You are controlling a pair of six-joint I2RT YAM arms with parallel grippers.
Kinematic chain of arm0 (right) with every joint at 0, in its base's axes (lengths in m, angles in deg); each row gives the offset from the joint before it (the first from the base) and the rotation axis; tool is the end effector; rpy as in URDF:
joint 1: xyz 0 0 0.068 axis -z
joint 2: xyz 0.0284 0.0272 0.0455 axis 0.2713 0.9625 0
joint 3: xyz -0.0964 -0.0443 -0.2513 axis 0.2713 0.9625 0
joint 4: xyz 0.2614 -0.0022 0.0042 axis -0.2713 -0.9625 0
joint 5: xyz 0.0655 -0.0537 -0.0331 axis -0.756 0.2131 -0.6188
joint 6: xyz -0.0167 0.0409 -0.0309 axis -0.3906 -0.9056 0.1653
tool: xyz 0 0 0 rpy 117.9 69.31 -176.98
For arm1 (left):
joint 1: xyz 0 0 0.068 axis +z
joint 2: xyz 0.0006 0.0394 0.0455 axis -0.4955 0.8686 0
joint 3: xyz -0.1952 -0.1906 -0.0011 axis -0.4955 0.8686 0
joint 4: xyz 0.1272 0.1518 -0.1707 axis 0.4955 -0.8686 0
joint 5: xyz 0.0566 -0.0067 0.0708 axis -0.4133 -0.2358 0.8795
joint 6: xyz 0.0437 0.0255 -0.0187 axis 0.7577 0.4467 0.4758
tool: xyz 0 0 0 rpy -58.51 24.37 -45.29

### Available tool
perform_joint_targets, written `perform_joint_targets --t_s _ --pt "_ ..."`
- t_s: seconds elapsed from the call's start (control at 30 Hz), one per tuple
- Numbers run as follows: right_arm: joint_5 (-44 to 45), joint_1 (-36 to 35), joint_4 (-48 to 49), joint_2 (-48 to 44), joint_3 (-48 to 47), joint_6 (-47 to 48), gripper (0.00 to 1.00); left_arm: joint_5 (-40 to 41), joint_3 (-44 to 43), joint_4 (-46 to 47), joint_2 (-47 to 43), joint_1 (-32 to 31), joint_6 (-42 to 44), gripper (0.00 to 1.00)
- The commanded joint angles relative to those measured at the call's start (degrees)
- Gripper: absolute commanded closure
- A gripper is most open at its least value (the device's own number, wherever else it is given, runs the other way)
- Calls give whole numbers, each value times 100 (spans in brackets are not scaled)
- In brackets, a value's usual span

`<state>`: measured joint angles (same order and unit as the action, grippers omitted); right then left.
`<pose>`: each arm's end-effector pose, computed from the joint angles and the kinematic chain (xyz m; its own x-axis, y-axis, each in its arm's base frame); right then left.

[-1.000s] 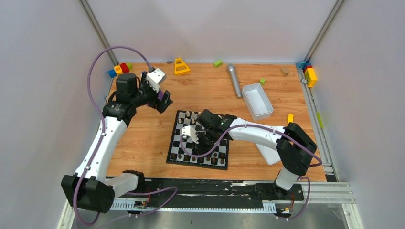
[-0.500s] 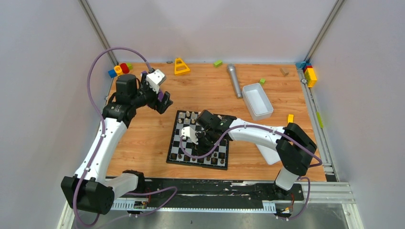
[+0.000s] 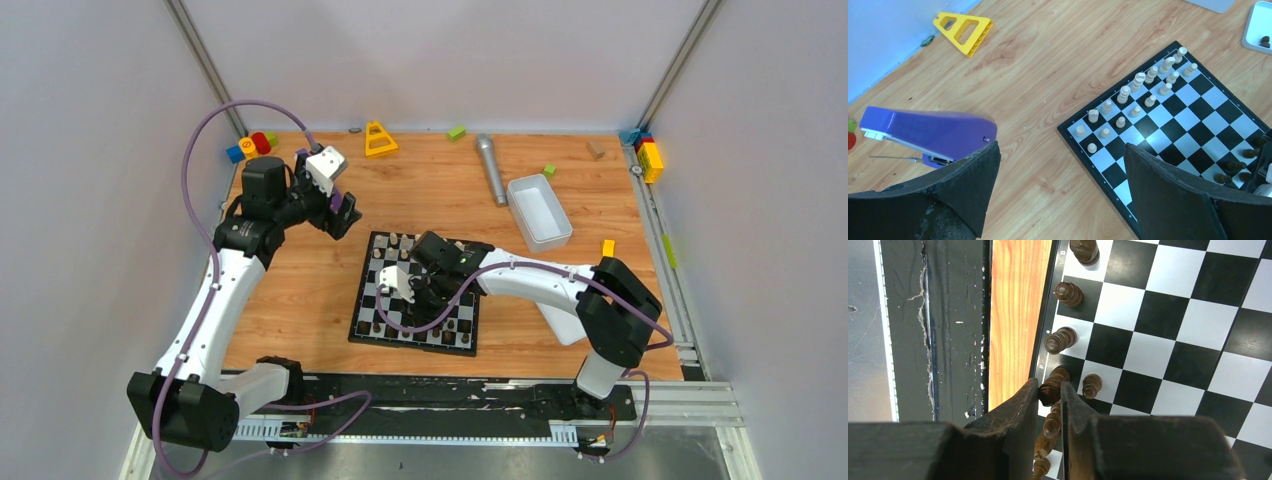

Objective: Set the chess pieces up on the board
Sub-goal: Place the chess piece on the chessboard.

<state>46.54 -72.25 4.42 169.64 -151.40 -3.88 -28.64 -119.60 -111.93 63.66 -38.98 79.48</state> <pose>0.1712 0.2923 0.2052 -0.0400 -0.8063 -0.5901 -0.9703 -0.1096 0.2156 0.2350 -0.0552 0.3589 -0.2656 0.3178 -0.9102 0.6655 0.7435 0.0654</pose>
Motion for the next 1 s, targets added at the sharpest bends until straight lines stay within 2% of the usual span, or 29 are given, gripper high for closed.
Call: perform_joint_targets --t_s 0.0,0.6,0.8,0.97 --pt "-7 -48 209 72 -52 13 100 -6 25 228 -145 31 -56 0" --pt "26 -79 249 75 -65 -34 100 -7 47 225 -172 31 -40 0" --pt "61 -80 255 3 -17 -62 93 -6 34 220 -176 31 -36 0" --pt "138 -88 252 -120 1 -77 83 -3 18 213 -164 31 -27 0"
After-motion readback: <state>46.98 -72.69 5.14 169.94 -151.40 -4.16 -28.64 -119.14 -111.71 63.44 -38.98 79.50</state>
